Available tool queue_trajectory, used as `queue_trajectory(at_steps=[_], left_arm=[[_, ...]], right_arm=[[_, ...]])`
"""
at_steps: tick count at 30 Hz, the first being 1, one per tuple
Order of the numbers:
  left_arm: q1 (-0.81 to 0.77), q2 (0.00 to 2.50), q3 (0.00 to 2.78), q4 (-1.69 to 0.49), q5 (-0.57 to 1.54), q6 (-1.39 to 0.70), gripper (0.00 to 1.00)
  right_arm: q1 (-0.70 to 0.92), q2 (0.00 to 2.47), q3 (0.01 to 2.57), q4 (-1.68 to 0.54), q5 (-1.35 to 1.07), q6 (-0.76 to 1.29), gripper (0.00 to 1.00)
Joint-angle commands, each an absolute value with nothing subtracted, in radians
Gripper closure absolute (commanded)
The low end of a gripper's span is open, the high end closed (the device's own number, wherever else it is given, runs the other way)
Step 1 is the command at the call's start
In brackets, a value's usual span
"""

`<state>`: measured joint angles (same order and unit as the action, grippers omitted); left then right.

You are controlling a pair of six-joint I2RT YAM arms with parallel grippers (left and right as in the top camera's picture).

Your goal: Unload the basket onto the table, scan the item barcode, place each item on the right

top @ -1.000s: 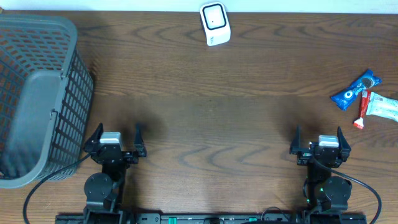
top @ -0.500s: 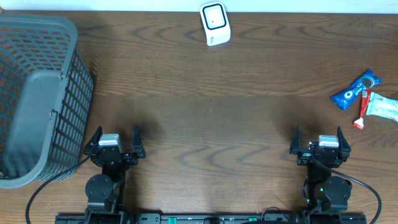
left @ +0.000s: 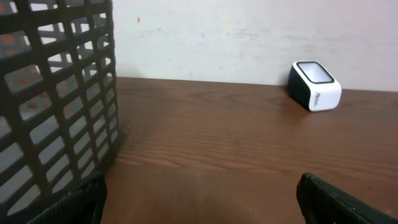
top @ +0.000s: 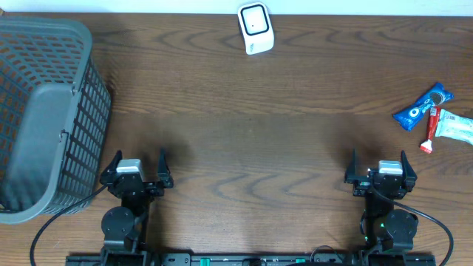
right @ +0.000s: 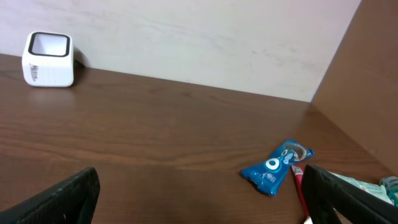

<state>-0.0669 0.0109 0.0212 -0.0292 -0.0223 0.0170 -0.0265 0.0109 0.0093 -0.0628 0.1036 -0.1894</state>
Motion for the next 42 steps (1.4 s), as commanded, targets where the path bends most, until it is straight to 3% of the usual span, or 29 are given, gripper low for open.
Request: queue_trajectory(at_steps=[1, 42], left_arm=[[-0.063, 0.002, 0.004, -0.075, -0.01, 0.052, 0.02], [-0.064, 0.005, 0.004, -0.071, 0.008, 0.044, 0.02]], right_arm=[[-0.019, 0.005, 0.006, -0.064, 0.099, -0.196, 0.01], [-0.019, 0.005, 0.006, -0.064, 0.099, -0.196, 0.01]])
